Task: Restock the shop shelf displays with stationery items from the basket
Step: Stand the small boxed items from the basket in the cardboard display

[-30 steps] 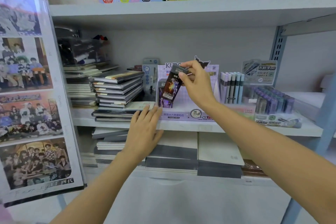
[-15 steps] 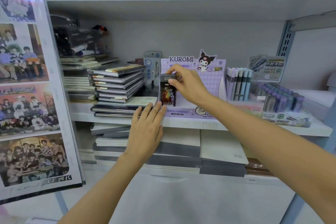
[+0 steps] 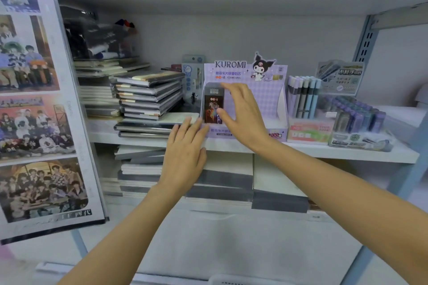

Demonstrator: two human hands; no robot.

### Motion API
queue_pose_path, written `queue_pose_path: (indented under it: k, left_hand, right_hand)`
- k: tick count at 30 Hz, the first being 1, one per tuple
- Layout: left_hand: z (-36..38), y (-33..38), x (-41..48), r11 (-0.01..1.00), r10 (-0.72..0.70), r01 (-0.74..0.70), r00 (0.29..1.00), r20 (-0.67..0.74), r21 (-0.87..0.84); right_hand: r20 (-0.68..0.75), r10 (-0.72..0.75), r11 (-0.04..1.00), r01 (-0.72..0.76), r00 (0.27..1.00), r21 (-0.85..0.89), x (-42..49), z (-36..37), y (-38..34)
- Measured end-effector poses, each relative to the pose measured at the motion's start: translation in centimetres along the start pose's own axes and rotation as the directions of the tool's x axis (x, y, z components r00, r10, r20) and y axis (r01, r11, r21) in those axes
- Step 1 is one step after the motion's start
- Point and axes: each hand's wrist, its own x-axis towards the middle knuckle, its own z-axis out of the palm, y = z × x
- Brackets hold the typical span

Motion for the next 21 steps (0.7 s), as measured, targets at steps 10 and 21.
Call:
queue_pose_path:
  k: [10,21]
  left_hand:
    - [11.3,4.0,-14.6,0.957,-0.002,0.027,0.996,0.086,-0.288]
    - [21.6,5.6,-34.6,0.89,-0.227,0.451,0.307,0.924,0.069]
  right_hand:
    - [0.386,0.085,0.935,-0.207,0.919,0.287,-20.6,4.9,3.2]
    - [0.785,0.603,0.655,-0.652,0.145,-0.383,-44.1,13.3,12.7]
